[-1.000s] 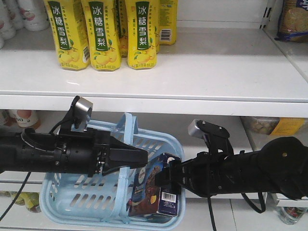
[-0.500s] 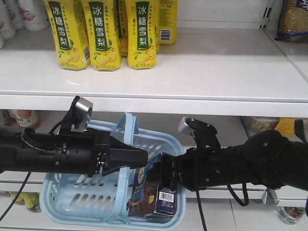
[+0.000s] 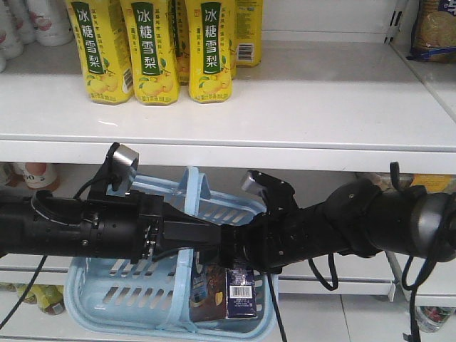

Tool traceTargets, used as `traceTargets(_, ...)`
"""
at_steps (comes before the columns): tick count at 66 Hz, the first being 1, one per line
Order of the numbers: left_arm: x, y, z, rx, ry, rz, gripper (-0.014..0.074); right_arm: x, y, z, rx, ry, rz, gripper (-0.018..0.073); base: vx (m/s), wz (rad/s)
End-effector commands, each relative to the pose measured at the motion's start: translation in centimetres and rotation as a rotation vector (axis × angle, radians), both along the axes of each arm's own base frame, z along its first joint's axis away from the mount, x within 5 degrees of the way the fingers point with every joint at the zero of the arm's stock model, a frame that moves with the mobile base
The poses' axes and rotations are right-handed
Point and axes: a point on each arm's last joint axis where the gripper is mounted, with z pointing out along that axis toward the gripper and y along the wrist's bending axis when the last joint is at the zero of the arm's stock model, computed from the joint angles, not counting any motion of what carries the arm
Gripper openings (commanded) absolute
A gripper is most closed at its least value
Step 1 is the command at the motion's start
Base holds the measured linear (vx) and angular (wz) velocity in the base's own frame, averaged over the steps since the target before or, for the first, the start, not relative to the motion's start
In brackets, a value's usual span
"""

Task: Left arm holds basket, right arm returns cookies
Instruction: 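Lower the right gripper into the basket and grasp the cookie box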

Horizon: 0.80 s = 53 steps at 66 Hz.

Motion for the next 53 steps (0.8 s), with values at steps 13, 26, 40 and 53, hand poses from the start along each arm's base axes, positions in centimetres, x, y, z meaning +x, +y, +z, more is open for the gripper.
traceTargets(13,0.1,-0.1,3.2,-0.151,-0.064,0.025,-0.0003,0.8,0.1,-0.7,-0.029,-0.027,0.02,0.041,0.0,0.0)
traceTargets(26,0.1,-0.1,3.2,-0.151,-0.064,0.025,-0.0003,0.8,0.1,-0.7,-0.029,-0.027,0.023,0.0309,0.0,0.0)
traceTargets(40,0.1,-0.1,3.2,-0.151,-0.064,0.025,-0.0003,0.1,0.2,-0.4,-0.008,0.002,0.074,0.0197,0.0,0.0)
traceTargets(53,0.1,-0.1,3.2,-0.151,-0.064,0.025,-0.0003,-0.4,-0.1,2.0,-0.001,-0.072,0.108,0.016,0.0,0.0)
